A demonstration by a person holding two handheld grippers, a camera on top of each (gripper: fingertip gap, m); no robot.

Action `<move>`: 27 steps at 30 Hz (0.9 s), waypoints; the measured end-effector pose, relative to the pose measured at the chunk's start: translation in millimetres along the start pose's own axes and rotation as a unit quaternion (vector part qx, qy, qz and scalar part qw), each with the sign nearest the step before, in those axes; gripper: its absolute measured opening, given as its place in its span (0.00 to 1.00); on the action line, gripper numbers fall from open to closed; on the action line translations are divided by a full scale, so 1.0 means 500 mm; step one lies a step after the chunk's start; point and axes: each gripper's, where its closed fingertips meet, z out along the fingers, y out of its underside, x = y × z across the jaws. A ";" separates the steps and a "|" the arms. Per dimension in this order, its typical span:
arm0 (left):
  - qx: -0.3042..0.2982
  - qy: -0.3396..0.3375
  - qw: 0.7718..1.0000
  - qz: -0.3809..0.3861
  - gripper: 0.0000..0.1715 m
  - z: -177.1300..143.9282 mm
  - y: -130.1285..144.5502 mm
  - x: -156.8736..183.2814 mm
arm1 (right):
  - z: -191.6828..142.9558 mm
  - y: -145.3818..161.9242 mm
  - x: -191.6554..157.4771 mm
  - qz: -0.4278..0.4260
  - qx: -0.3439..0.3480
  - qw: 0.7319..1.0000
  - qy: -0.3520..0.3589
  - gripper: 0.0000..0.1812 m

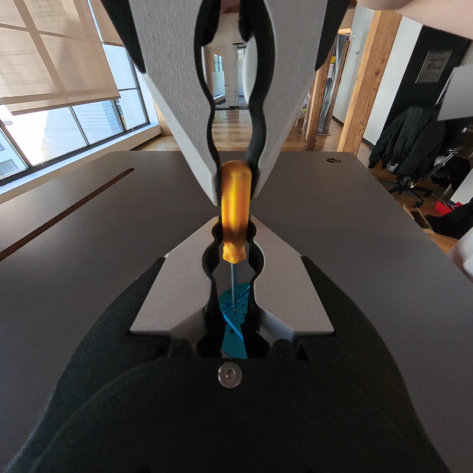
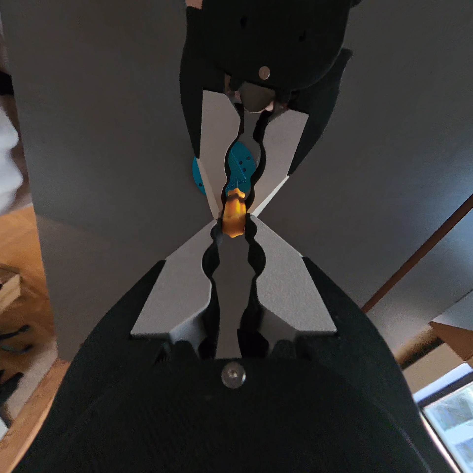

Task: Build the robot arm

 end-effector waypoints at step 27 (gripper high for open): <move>-0.013 -0.005 1.000 0.005 0.08 0.003 0.005 0.000 | -0.002 -0.015 0.004 -0.017 -0.001 1.000 0.024 0.09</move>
